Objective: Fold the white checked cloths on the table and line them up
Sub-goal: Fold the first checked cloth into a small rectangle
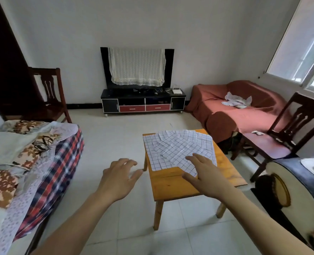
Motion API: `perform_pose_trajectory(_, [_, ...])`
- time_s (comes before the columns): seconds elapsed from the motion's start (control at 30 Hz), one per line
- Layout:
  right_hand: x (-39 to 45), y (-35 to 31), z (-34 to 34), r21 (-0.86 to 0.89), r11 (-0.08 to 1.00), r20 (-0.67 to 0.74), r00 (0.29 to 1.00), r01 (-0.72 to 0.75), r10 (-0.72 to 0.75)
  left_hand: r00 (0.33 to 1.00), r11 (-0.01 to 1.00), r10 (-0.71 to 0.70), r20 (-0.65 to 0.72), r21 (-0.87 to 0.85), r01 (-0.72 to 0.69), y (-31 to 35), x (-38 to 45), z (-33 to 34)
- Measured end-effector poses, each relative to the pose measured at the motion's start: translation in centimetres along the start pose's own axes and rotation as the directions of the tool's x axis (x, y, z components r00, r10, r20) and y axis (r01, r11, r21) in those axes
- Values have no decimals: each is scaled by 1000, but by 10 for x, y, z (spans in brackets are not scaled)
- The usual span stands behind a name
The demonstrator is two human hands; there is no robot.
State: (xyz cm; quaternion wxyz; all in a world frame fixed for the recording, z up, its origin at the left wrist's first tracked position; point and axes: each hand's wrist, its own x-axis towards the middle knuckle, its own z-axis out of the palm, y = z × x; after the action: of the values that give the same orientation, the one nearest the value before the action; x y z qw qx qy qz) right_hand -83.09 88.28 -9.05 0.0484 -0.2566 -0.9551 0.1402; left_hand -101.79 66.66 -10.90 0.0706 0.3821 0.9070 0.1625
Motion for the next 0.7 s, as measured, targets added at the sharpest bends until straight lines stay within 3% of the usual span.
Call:
perform_pose_trajectory(0.23, [173,27,25,152,988,-3,1000,2,-2,997,1000,-29,67,0,29,-24,168,10])
perform_pose_trajectory(0.5, [335,18,42,36,999,77,997,-5,2,995,999,-53,82,-9,54,-90,319,-3])
perform_pose_trajectory(0.7, [454,-4,77,-25,994,117,987,-104,107,989,998,51,136,-26,-48,-146,440,2])
